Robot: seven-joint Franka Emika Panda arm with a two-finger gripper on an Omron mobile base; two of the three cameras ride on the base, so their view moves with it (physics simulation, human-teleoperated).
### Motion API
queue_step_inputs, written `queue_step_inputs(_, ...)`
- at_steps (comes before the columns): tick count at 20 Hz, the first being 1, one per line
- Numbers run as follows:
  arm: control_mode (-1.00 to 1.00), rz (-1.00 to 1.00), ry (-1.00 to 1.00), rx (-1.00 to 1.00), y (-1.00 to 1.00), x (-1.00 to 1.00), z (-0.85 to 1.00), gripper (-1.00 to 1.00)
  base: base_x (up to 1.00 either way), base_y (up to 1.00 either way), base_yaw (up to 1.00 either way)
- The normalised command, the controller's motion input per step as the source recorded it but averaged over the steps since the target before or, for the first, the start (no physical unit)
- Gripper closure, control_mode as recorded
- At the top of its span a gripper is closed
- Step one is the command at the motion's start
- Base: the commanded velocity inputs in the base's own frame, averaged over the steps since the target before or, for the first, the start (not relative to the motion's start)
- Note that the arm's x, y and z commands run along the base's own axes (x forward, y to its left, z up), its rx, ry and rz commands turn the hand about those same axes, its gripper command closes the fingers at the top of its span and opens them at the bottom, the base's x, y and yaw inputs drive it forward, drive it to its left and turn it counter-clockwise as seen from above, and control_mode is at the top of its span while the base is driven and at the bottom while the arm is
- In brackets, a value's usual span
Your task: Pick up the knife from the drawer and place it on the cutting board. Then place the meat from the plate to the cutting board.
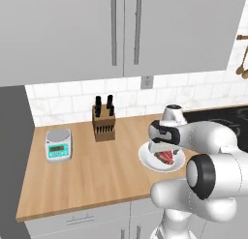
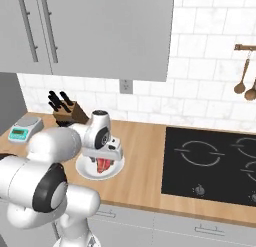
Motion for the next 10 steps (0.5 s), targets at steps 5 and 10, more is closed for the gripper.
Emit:
queue_step_inputs(5,-1.00,0.00,0.03,-0.03,-0.03,0.00,-0.58,-1.00,0.00,0.00,0.00)
queue_step_inputs(10,-1.00,0.00,0.03,-0.04,0.00,0.00,-0.52,-1.00,0.00,0.00,0.00)
